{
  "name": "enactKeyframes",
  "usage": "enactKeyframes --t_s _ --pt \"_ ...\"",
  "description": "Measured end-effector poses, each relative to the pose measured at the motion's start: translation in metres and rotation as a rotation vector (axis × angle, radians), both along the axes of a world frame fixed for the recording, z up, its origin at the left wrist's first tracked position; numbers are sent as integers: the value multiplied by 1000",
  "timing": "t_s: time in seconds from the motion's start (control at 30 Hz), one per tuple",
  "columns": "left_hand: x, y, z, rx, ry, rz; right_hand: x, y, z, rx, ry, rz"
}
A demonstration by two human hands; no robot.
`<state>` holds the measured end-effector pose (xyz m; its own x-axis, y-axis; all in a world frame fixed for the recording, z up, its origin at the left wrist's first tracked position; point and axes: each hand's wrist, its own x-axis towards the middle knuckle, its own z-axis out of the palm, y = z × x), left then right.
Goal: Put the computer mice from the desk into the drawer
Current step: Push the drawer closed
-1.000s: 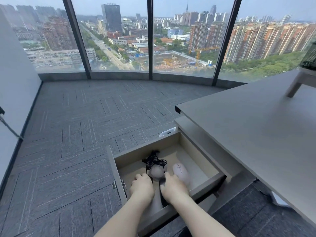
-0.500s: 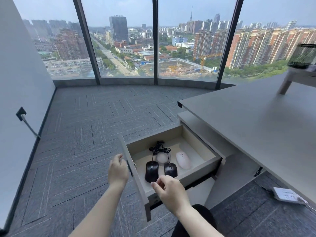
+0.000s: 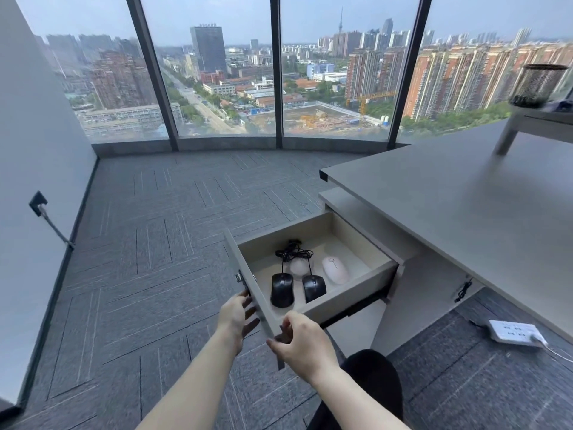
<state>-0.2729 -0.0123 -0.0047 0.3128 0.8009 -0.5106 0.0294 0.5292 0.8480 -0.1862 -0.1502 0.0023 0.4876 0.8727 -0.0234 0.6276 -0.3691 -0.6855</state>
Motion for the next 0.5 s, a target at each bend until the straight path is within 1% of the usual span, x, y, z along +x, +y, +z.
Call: enactKeyframes --t_s 0.23,0.37,0.5 --pt "50 -4 -2 -36 -63 -82 44 -10 -2 -7 -5 -113" --pt "90 -11 0 -52 -90 -148 75 -18 -2 -15 13 -226" --pt "133 -18 1 -72 -102 -196 106 -26 -3 18 74 -366"
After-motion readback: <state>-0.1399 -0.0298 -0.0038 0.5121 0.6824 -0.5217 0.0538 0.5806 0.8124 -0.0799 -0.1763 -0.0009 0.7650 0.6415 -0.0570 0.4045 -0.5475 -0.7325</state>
